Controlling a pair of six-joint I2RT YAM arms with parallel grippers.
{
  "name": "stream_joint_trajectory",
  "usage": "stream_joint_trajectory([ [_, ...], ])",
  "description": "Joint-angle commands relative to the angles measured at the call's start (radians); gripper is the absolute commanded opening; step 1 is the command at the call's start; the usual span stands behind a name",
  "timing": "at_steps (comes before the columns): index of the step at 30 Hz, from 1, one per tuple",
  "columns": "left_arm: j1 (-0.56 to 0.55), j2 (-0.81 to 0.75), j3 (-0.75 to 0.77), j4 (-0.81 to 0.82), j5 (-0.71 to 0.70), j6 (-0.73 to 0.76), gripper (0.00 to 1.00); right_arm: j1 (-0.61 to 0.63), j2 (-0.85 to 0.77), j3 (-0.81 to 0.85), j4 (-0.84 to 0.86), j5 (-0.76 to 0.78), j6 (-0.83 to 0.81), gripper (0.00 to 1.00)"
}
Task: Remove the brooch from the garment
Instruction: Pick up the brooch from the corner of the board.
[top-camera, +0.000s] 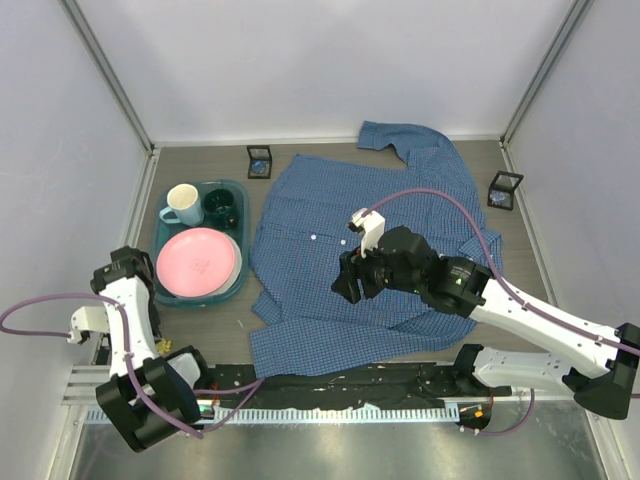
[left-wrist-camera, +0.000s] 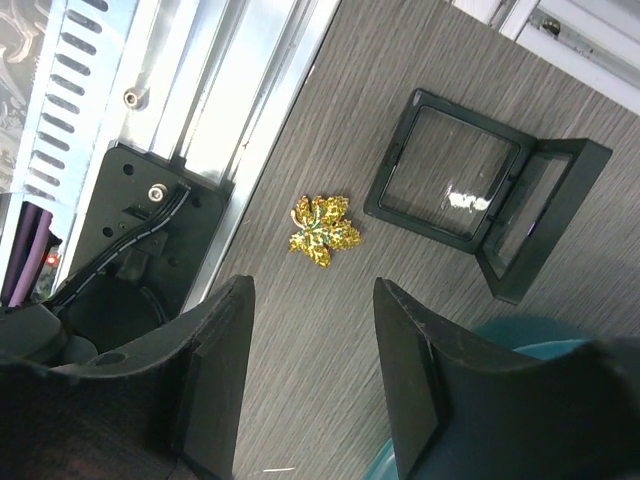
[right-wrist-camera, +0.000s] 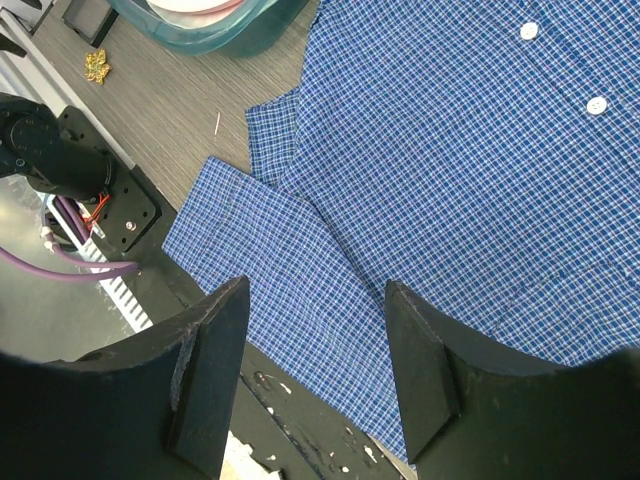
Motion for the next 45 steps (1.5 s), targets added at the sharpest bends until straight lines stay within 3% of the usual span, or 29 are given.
stream_joint_trajectory([
  [1,0.012,0.01,0.011,-0.193,-0.066,-0.057,0.54,-0.009,0.005,0.05,0.017,-0.03,-0.018,0.62],
  [10,0.01,0.036,-0.068,-0.035,-0.104,-0.093,0.53,-0.019,-0.004,0.03,0.015,-0.018,-0.021,0.62],
  [17,0.012,0.042,-0.147,0.069,-0.109,-0.076,0.62,-0.026,0.008,0.028,0.014,-0.019,-0.027,0.62],
  [25,0.012,-0.017,-0.17,0.158,-0.095,-0.04,0.53,-0.026,0.022,0.027,0.014,-0.021,-0.03,0.62],
  [32,0.01,0.005,-0.229,0.249,0.0,-0.027,0.46,-0.031,0.034,0.039,0.013,-0.025,-0.026,0.62],
  [45,0.01,0.042,-0.263,0.382,-0.026,0.083,0.51,-0.036,0.053,0.04,0.023,-0.055,-0.009,0.62],
])
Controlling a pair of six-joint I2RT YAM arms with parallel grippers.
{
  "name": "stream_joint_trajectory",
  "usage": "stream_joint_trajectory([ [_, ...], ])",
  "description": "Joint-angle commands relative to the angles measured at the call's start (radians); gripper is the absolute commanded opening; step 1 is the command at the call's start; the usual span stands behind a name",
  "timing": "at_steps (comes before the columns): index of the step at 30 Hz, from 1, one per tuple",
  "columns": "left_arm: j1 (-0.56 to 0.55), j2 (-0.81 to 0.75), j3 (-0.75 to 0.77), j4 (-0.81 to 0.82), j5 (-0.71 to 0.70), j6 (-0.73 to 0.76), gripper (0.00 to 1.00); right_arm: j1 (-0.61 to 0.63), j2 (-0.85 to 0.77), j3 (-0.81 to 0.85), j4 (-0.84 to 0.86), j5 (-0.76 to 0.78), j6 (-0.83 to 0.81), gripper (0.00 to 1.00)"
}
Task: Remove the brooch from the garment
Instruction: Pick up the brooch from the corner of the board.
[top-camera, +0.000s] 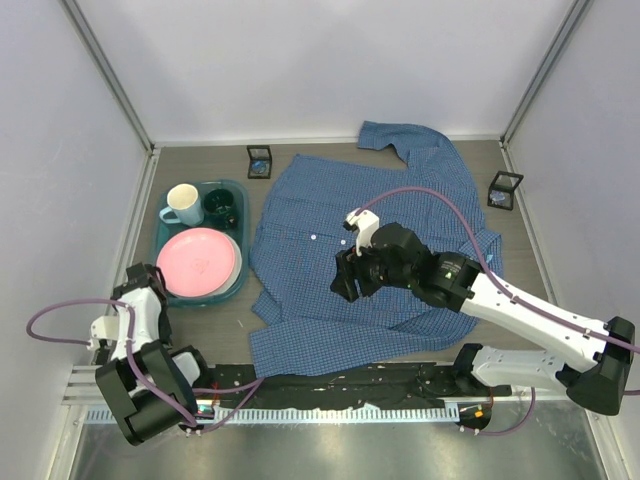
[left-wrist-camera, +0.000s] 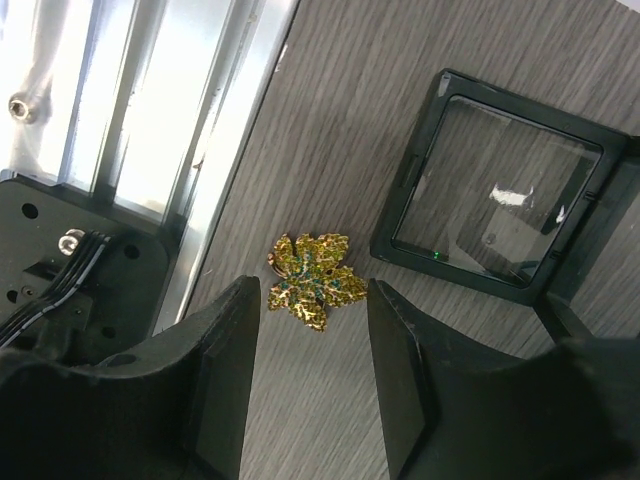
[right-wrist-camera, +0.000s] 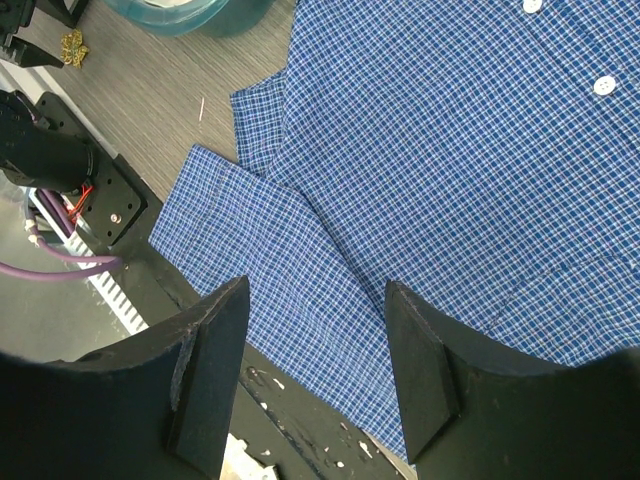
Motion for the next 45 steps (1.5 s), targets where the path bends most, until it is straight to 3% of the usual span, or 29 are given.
stream_joint_trajectory([
  [1,0.005,0.007,0.0,0.051,-0.025,0.035,0.51,-0.005,0.001,0.035,0.031,-0.016,0.004,0.62],
  [9,0.005,-0.021,-0.014,0.06,-0.022,0.007,0.55,-0.006,0.001,0.041,0.036,-0.018,0.018,0.62],
  [17,0.005,-0.105,-0.072,0.137,-0.023,0.041,0.51,-0.006,-0.014,0.041,0.035,-0.018,0.027,0.62],
  [20,0.005,-0.082,-0.063,0.135,-0.031,0.03,0.57,-0.005,-0.012,0.041,0.035,-0.018,0.032,0.62],
  [28,0.005,0.036,-0.063,0.192,-0.011,0.027,0.6,-0.008,-0.016,0.062,0.033,-0.012,0.024,0.61],
  [45,0.005,0.005,-0.038,0.121,0.003,-0.002,0.33,-0.014,-0.006,0.061,0.039,-0.02,0.019,0.62],
])
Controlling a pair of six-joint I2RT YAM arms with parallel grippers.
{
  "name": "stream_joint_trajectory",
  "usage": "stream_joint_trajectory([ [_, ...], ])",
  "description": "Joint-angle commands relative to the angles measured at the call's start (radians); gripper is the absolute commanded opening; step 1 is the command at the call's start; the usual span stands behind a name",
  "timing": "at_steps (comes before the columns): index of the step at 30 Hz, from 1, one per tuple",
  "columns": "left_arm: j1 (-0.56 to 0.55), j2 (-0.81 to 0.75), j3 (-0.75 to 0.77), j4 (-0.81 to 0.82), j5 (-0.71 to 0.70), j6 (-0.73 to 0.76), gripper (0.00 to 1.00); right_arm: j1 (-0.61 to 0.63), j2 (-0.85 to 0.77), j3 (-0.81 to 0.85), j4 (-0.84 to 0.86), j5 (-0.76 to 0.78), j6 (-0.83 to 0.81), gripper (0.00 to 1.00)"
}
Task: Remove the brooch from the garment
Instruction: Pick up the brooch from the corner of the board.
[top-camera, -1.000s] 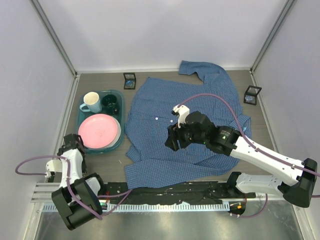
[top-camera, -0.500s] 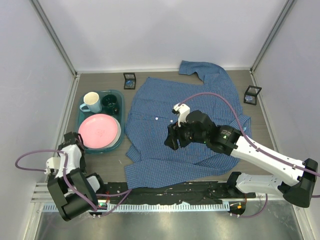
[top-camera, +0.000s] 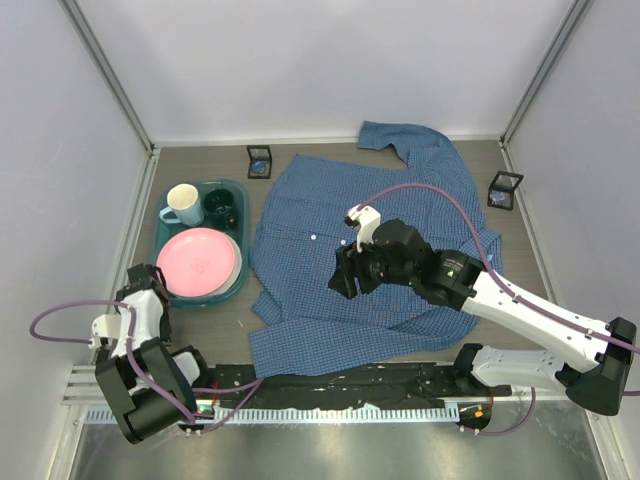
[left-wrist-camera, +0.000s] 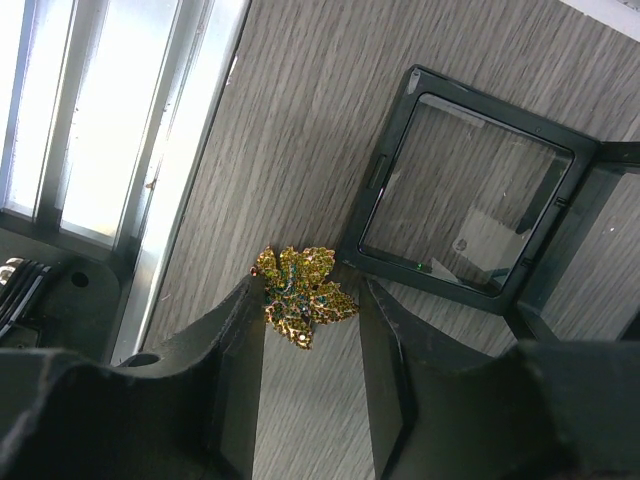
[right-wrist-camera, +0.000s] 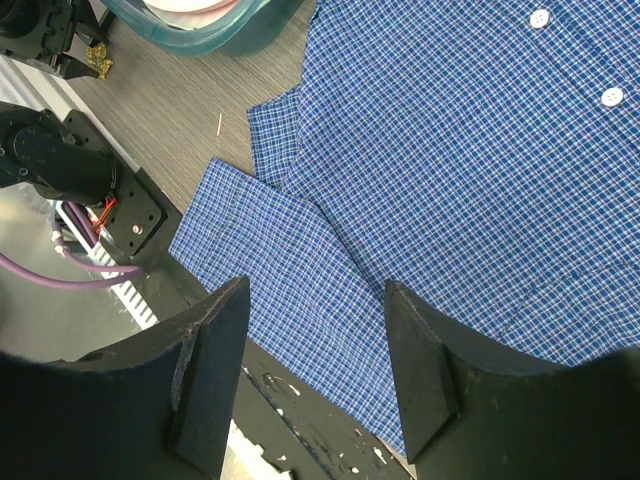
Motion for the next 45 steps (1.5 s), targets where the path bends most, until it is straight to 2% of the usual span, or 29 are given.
stream_joint_trajectory([
  [1,0.005,-0.015,0.01,-0.018,0.018,-0.042,0.32,-0.007,-0.012,0.033,0.039,-0.004,-0.009,0.61],
  [17,0.005,-0.052,0.039,-0.118,0.004,-0.063,0.19,-0.007,0.001,-0.002,0.074,-0.02,0.014,0.61],
  [19,0.006,-0.054,0.039,-0.12,0.007,-0.068,0.14,-0.007,0.001,-0.002,0.074,-0.02,0.014,0.61],
  [22,0.007,-0.046,0.045,-0.127,0.007,-0.068,0.13,-0.007,0.004,-0.007,0.074,-0.021,0.014,0.61],
  [28,0.005,-0.035,0.077,-0.152,0.002,-0.058,0.0,-0.007,0.005,-0.015,0.082,-0.024,0.019,0.61],
  [45,0.007,-0.014,0.131,-0.244,-0.009,-0.04,0.0,-0.005,0.013,-0.021,0.094,-0.032,0.022,0.61],
])
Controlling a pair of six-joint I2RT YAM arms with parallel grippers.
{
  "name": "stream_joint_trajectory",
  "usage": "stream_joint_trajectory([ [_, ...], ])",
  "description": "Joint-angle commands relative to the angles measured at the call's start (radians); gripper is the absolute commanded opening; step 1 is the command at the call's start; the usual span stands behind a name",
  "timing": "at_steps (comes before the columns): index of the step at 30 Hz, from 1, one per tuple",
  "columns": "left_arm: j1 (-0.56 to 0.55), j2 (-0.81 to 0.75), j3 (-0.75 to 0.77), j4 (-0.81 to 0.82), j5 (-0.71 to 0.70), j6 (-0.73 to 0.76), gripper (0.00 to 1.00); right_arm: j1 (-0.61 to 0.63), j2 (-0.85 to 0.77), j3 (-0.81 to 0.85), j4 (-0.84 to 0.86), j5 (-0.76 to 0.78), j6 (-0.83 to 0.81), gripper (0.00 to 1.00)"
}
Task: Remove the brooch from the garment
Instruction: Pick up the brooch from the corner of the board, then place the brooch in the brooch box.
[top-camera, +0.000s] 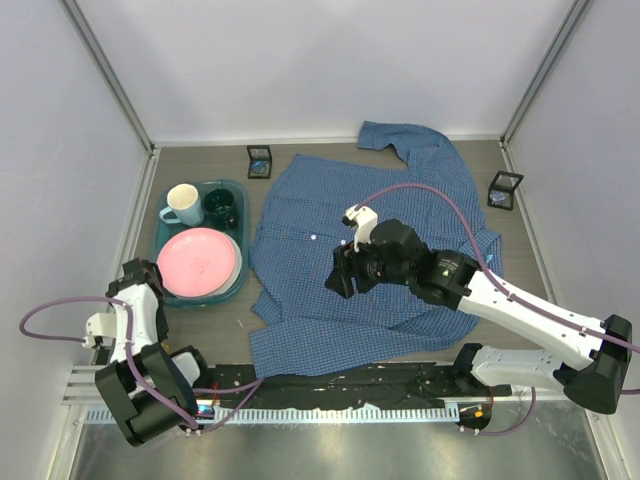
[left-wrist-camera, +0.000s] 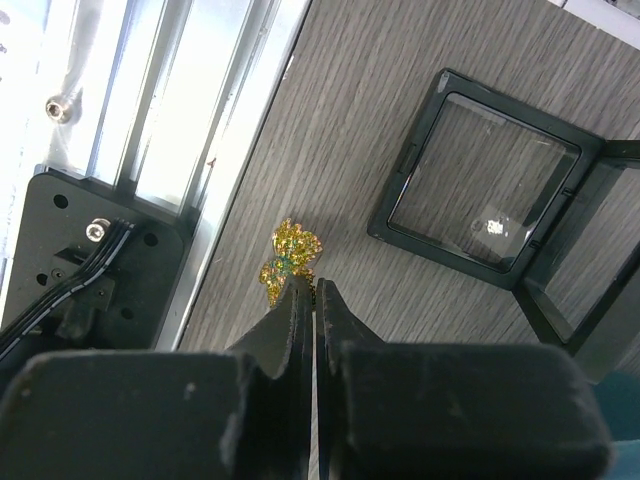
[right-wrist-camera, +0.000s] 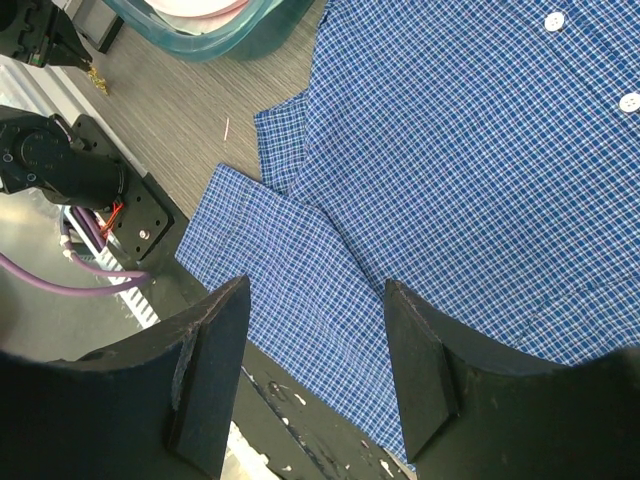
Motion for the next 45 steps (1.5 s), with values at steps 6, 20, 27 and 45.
stream_joint_trajectory([
  [6,0.006,-0.024,0.053,-0.08,-0.035,0.009,0.0,-0.002,0.002,-0.001,0.048,-0.014,0.014,0.61],
  [20,0.005,-0.036,0.113,-0.158,-0.097,0.024,0.0,-0.004,0.011,-0.004,0.054,-0.021,0.022,0.61],
  [27,0.005,-0.035,0.171,-0.174,-0.142,0.053,0.0,-0.002,0.014,-0.003,0.057,-0.027,0.025,0.61],
  [45,0.005,0.146,0.23,-0.016,-0.245,0.199,0.0,-0.004,0.001,-0.001,0.057,-0.003,0.022,0.61],
])
